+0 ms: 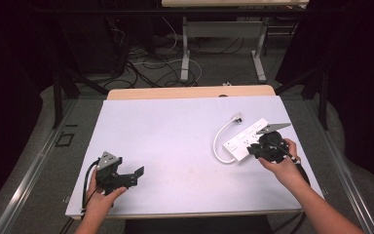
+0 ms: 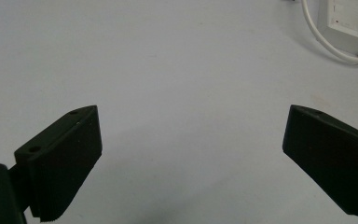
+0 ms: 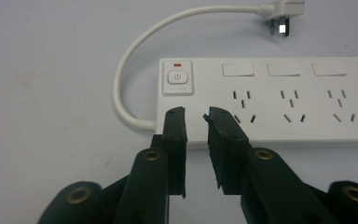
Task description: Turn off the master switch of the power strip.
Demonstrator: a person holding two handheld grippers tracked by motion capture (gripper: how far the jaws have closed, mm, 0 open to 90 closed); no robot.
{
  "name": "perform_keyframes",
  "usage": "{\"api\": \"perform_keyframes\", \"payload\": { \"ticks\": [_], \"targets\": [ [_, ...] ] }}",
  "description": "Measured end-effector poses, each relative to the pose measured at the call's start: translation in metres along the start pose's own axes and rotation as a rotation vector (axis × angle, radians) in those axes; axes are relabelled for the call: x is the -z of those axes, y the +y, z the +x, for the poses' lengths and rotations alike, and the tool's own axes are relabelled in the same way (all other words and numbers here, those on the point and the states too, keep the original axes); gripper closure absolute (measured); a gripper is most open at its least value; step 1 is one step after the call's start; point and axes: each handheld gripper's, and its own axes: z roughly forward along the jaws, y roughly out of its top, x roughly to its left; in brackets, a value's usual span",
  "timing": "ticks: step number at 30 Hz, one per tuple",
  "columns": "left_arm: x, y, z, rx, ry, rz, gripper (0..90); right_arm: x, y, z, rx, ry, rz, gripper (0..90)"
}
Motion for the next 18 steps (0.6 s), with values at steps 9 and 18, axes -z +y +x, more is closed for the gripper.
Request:
{"api": "perform_keyframes", "payload": {
  "ticks": [9,18],
  "targets": [
    [0.000,0.000,0.000,0.002,-0.002,0.004,5.2,-0.012,0.004,-0.003,-0.006,0.012,0.023,85.3],
    [0.000,0.000,0.001,0.002,0.000,0.004,5.4,-0.023,0.003,-0.004,-0.011,0.011,0.042,89.8]
  ]
}}
